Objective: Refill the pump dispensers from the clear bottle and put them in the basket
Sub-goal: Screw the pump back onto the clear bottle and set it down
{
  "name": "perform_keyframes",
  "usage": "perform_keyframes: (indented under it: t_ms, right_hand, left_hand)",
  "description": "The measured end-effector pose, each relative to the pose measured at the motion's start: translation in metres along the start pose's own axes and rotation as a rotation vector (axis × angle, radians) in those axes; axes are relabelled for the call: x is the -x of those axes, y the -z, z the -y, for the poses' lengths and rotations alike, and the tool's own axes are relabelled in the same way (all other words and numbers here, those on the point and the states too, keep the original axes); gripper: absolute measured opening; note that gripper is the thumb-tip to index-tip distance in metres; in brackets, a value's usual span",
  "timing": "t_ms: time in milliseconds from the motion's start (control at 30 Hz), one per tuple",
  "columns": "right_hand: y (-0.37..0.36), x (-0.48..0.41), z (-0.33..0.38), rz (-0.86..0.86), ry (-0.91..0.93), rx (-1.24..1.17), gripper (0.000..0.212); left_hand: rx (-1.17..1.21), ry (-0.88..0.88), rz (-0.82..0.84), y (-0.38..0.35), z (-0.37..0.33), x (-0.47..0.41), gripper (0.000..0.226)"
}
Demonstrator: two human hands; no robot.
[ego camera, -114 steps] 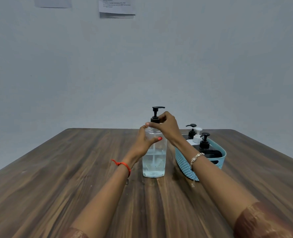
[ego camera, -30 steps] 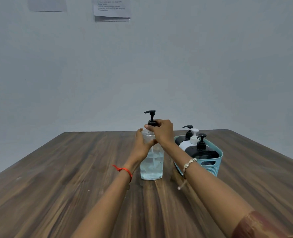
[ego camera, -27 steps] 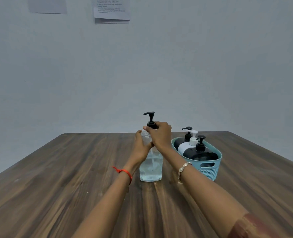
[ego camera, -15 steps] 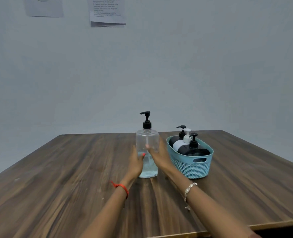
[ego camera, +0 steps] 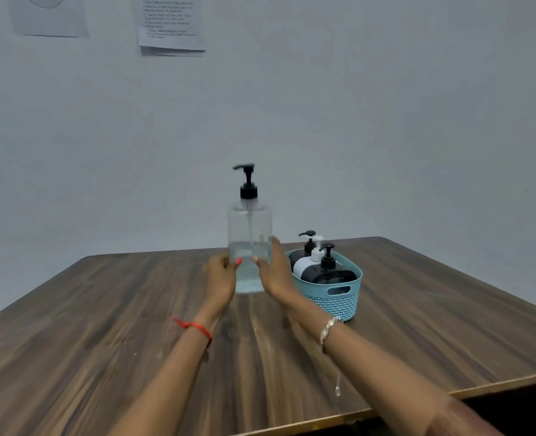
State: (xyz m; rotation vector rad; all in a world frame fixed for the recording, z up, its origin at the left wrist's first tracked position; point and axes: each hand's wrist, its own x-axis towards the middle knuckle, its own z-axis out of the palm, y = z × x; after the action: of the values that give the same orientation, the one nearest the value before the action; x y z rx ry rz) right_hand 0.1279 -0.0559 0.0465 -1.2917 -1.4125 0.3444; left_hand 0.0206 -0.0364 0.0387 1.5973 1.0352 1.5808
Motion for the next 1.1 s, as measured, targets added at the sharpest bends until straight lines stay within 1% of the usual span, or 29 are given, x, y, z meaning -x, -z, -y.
perform_keyframes:
  t_ms: [100, 200, 233, 333, 400, 500, 567, 633, 733, 833, 933, 1000, 1100]
  right_hand:
    - [0.033, -0.031, 0.037, -0.02, 0.094, 0.0, 0.048]
    - [0.077, -0.063, 0.064, -0.005, 0.144, -0.022, 0.055]
    - [0.09, -0.073, 0.068, 0.01, 0.144, -0.043, 0.056]
    - [0.129, -0.101, 0.064, 0.031, 0.131, -0.083, 0.056]
    - [0.151, -0.12, 0.053, 0.012, 0.154, -0.099, 0.052]
    - [0.175, -0.152, 0.021, -0.023, 0.174, -0.093, 0.049]
    - [0.183, -0.179, -0.011, -0.054, 0.175, -0.066, 0.047]
    - [0.182, -0.205, -0.05, -0.093, 0.145, -0.066, 0.05]
    - [0.174, -0.24, -0.114, -0.127, 0.057, -0.081, 0.057]
    - [0.16, -0.264, -0.175, -0.128, -0.004, -0.043, 0.057]
    - [0.147, -0.278, -0.225, -0.136, -0.082, 0.009, 0.054]
    - [0.139, -0.283, -0.251, -0.129, -0.142, 0.019, 0.053]
    - [0.132, -0.288, -0.276, -0.089, -0.2, 0.055, 0.051]
  left_hand:
    - [-0.023, -0.109, -0.03, -0.009, -0.043, -0.026, 0.018]
    - [-0.022, -0.206, -0.002, -0.028, -0.078, -0.055, 0.008]
    - [-0.022, -0.222, 0.01, -0.036, -0.087, -0.063, 0.008]
    - [-0.021, -0.248, 0.066, -0.069, -0.109, -0.088, 0.022]
    - [-0.053, -0.278, 0.175, -0.091, -0.11, -0.106, 0.028]
    - [0.059, -0.199, 0.47, -0.126, -0.1, -0.13, 0.031]
    - [0.125, -0.116, 0.609, -0.15, -0.086, -0.15, 0.032]
    - [0.153, -0.05, 0.697, -0.173, -0.06, -0.179, 0.038]
    - [0.148, 0.048, 0.815, -0.209, -0.002, -0.223, 0.049]
    - [0.164, 0.142, 0.883, -0.24, 0.054, -0.248, 0.05]
    - [0.219, 0.231, 0.942, -0.263, 0.097, -0.254, 0.04]
    - [0.277, 0.298, 0.962, -0.275, 0.125, -0.258, 0.034]
    - [0.295, 0.36, 0.975, -0.288, 0.154, -0.26, 0.033]
